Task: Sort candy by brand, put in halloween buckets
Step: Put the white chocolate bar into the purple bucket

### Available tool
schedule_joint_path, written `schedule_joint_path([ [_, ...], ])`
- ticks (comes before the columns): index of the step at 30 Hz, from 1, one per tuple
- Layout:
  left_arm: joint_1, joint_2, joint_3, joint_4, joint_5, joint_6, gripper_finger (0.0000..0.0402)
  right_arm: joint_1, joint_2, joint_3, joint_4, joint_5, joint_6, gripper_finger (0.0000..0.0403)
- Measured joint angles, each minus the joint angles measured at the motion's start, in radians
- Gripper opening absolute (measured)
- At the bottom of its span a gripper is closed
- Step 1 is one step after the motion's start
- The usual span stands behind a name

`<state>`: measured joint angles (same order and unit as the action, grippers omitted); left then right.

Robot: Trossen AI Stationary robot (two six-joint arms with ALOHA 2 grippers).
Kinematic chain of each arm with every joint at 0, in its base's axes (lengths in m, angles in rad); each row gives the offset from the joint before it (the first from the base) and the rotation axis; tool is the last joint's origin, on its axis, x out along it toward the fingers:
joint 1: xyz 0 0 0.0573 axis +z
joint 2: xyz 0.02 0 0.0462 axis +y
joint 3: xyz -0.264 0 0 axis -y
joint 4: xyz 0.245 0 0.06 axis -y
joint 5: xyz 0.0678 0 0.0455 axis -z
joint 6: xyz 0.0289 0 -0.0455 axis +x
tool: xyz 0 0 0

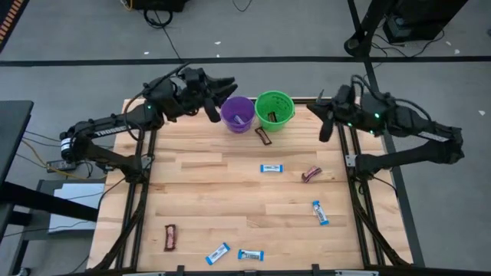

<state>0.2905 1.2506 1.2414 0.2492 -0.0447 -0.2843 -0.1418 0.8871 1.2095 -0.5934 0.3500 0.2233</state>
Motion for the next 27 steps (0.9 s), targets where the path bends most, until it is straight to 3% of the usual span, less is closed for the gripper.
schedule_joint_path([
  [5,0.005,0.002,0.001,-0.074,0.07,-0.004,0.0142,-0.083,0.146,0.173,-0.031,-0.057,-0.037,0.0007],
  [9,0.009,0.0,0.001,-0.059,0.073,-0.033,0.0142,-0.205,0.261,0.353,-0.212,-0.107,-0.004,0.0006],
  [13,0.021,0.0,0.001,-0.047,0.075,-0.039,0.0142,-0.349,0.368,0.485,-0.362,-0.243,-0.023,0.0006],
  [18,0.024,0.0,0.001,-0.022,0.052,-0.09,0.0142,-0.507,0.467,0.522,-0.37,-0.363,-0.047,0.0005],
  [27,0.024,0.0,0.001,-0.017,0.049,-0.094,0.0142,-0.79,0.63,0.522,-0.33,-0.41,0.01,0.0005],
])
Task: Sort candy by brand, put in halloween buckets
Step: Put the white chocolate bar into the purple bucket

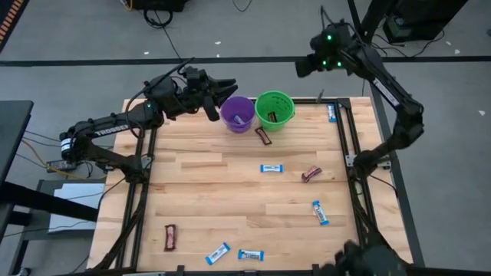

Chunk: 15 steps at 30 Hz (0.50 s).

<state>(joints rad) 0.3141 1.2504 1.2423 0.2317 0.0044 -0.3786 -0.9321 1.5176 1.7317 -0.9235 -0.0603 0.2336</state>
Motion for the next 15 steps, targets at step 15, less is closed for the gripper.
schedule_joint_path([
  [15,0.0,0.0,-0.001,0.0,0.0,0.005,0.0142,-0.29,0.219,-0.017,-0.023,-0.091,0.112,0.0005],
])
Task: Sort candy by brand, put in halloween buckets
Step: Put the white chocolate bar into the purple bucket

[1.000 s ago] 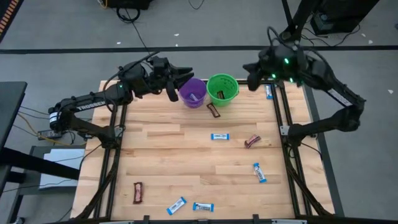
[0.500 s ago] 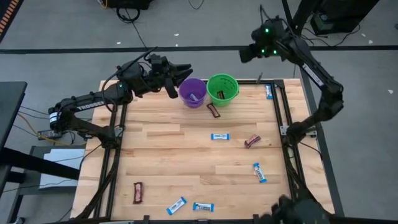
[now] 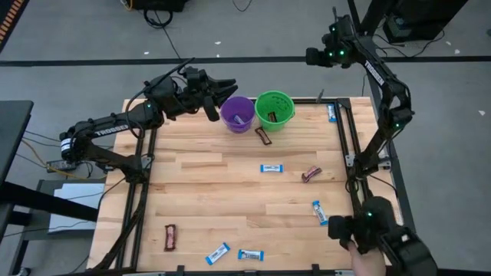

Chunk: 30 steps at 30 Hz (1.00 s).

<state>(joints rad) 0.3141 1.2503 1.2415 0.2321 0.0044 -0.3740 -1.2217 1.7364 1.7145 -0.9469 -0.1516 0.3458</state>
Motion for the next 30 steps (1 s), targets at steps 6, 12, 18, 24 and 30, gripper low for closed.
schedule_joint_path([
  [6,-0.002,0.0,0.0,0.0,0.0,0.001,0.0142,-0.003,0.021,-0.104,-0.027,0.057,0.026,0.0005],
  [12,-0.002,0.0,0.0,0.0,0.029,0.001,0.0142,-0.024,0.003,-0.27,-0.002,0.071,0.039,0.0004],
  [18,-0.002,0.0,0.0,0.001,0.035,0.0,0.0142,-0.01,-0.033,-0.296,0.061,0.092,0.078,0.0003],
  [24,-0.002,0.0,0.0,0.0,0.048,0.0,0.0142,-0.001,-0.038,-0.295,0.02,0.084,0.085,0.0003],
  [30,-0.002,0.0,0.0,0.001,0.061,0.001,0.0142,0.045,-0.079,-0.296,0.031,0.006,0.073,0.0003],
])
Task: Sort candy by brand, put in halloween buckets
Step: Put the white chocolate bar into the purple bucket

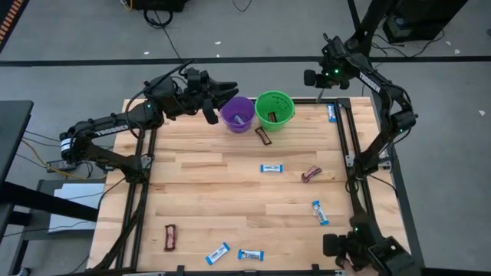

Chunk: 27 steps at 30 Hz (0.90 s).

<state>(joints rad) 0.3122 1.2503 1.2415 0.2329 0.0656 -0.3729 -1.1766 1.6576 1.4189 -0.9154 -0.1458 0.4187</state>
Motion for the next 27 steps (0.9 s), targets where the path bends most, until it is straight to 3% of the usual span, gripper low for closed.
schedule_joint_path([
  [6,0.0,0.0,0.0,0.0,-0.001,0.029,0.0142,0.049,-0.034,0.0,0.15,-0.012,0.052,0.0003],
  [11,0.0,0.0,0.0,0.0,-0.001,0.026,0.0142,0.028,0.008,-0.024,0.15,0.01,0.099,0.0003],
  [19,0.0,0.0,0.0,0.0,-0.001,-0.005,0.0142,-0.017,0.012,-0.236,0.2,0.015,0.153,0.0003],
  [27,0.0,0.0,0.0,0.0,-0.001,-0.032,0.0142,-0.03,-0.02,-0.456,0.372,-0.007,0.218,0.0003],
])
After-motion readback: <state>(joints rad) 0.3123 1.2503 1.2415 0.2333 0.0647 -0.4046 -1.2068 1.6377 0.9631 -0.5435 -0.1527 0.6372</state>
